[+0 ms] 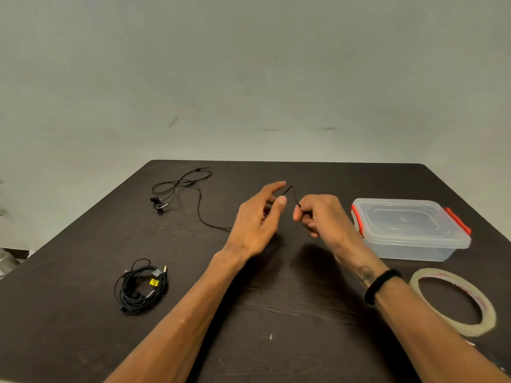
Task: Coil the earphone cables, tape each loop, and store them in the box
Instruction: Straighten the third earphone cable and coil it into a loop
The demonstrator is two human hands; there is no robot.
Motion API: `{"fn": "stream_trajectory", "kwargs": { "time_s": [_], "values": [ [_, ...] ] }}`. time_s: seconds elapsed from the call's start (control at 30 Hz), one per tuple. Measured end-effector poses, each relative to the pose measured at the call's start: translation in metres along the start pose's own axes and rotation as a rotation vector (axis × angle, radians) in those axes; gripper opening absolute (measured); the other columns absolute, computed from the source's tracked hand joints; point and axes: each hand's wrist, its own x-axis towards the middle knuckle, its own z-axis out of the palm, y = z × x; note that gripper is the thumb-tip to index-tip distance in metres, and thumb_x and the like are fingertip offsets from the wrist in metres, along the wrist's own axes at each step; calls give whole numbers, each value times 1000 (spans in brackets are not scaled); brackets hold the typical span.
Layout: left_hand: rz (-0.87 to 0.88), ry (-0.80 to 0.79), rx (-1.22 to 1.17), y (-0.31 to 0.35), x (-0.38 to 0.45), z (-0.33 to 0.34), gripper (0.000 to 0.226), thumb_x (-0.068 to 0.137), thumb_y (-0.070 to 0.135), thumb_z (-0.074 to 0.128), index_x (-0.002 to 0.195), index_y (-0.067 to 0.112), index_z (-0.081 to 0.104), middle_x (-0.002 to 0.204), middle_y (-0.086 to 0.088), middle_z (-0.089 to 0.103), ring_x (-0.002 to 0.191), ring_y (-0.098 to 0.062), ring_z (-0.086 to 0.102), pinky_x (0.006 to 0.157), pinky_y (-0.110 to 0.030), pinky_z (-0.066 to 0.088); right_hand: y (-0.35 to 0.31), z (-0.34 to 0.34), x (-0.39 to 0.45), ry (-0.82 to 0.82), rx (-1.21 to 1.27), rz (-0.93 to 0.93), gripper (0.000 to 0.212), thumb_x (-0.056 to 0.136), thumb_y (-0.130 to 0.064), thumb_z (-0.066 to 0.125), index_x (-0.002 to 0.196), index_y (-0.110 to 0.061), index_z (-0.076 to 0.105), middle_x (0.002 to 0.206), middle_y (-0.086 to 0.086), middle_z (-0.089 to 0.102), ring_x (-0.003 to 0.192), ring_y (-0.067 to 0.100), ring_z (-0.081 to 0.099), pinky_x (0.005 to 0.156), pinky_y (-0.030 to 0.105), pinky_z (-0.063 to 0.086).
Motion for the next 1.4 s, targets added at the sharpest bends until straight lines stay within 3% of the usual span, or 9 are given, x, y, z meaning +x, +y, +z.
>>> {"fn": "stream_trajectory", "kwargs": {
  "time_s": [0.17,0.3,0.57,0.83,0.93,1.03,1.13,1.27,1.4],
  "values": [
    [47,42,-30,14,0,1,30,110,36,48,124,19,69,80,18,67,74,9,63,69,-11,42,2,-1,1,-12,-152,-104,25,103,-18,55,93,-12,76,62,-11,66,56,2,51,58,22,42],
    [-8,301,147,-2,8,-12,22,103,46,60,97,27,67,59,9,58,54,-10,55,55,-25,43,3,-5,6,98,109,-85,17,104,-15,63,120,-14,61,87,5,81,64,11,61,61,27,51],
    [19,158,179,-4,7,-22,38,102,55,56,80,28,72,57,18,59,50,-6,52,52,-17,32,-11,-21,5,-4,903,-51,28,88,-4,71,116,-4,72,101,9,76,82,11,68,75,22,58],
    [71,64,187,-1,2,-12,39,104,55,53,80,26,61,55,8,53,47,-9,42,53,-25,35,-12,-21,8,15,1032,-13,8,102,-16,61,97,-17,69,101,5,75,104,22,73,95,42,59],
    [110,2,286,0,2,-16,38,105,55,48,82,26,56,56,10,48,51,-10,43,56,-31,43,-15,-29,11,72,1099,-27,11,103,-18,61,93,-17,65,81,2,68,72,15,67,78,35,60],
    [132,8,337,2,2,-19,38,107,54,43,84,25,54,58,7,50,53,-13,44,61,-38,49,-17,-42,13,171,939,-106,9,103,-16,62,95,-19,65,73,-1,57,57,10,44,60,25,41],
    [157,15,341,6,1,-17,37,108,52,39,86,25,51,57,9,46,52,-13,45,58,-38,47,-15,-39,11,234,491,-226,8,103,-10,63,99,-16,67,76,2,64,59,9,48,58,26,37],
    [187,40,310,9,-1,-15,34,109,50,37,89,25,50,57,11,46,51,-12,46,54,-30,39,-4,-12,6,47,-45,-343,12,98,-11,71,99,-22,72,99,-3,79,90,8,74,84,27,58],
    [142,74,256,7,-1,-15,32,110,46,41,90,24,52,59,16,52,52,-10,47,54,-32,38,1,-7,3,-85,-178,-309,13,91,-13,79,97,-23,75,94,-5,80,94,12,76,91,36,60]
  ]
}}
